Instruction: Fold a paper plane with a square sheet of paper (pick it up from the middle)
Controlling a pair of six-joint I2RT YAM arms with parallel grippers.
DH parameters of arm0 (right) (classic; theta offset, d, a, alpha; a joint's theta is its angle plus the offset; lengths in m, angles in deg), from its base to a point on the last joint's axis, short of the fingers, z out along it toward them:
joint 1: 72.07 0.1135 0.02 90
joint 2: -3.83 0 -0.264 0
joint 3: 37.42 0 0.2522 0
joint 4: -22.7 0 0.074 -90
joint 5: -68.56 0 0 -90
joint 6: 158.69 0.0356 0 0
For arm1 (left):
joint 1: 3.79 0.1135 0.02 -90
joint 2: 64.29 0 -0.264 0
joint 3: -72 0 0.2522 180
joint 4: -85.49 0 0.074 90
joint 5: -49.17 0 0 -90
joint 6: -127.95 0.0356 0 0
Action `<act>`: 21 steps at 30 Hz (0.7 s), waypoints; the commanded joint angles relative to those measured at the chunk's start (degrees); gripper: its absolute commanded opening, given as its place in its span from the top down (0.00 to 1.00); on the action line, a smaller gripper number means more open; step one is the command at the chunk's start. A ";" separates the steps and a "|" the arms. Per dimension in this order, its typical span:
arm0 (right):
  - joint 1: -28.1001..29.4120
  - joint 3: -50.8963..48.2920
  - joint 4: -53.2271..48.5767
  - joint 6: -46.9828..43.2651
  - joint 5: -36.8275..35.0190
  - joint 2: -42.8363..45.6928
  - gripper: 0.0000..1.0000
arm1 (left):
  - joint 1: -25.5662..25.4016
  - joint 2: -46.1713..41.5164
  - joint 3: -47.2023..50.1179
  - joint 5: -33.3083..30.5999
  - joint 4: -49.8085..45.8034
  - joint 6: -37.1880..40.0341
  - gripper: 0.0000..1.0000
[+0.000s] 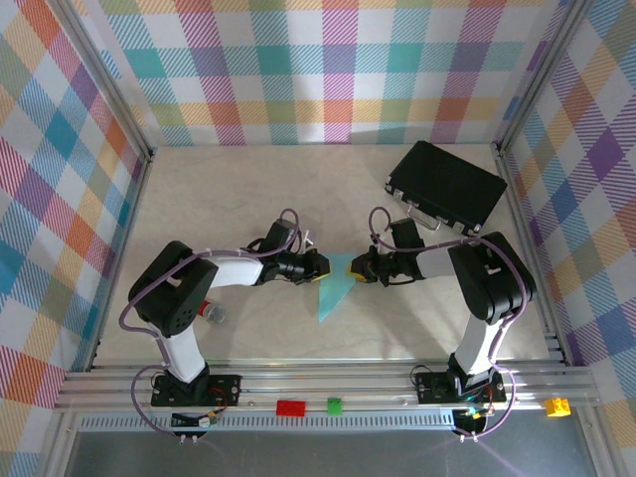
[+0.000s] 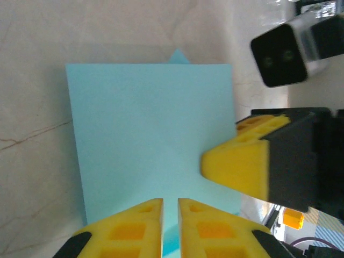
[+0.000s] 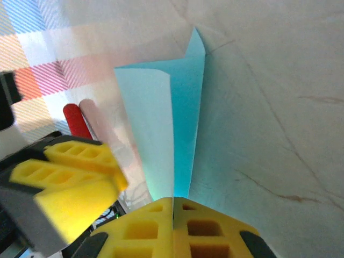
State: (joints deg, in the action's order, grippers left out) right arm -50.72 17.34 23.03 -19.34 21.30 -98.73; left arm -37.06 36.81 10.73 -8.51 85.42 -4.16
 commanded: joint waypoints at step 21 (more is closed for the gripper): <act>2.17 -10.93 7.85 16.26 -17.17 13.56 1.00 | -0.30 -15.61 6.80 -5.13 -0.07 7.86 0.79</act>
State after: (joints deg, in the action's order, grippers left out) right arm -49.08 7.37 28.88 -5.86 6.52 -86.82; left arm -36.71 23.28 16.87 -12.95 85.22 1.37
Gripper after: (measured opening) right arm 0.058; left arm 0.212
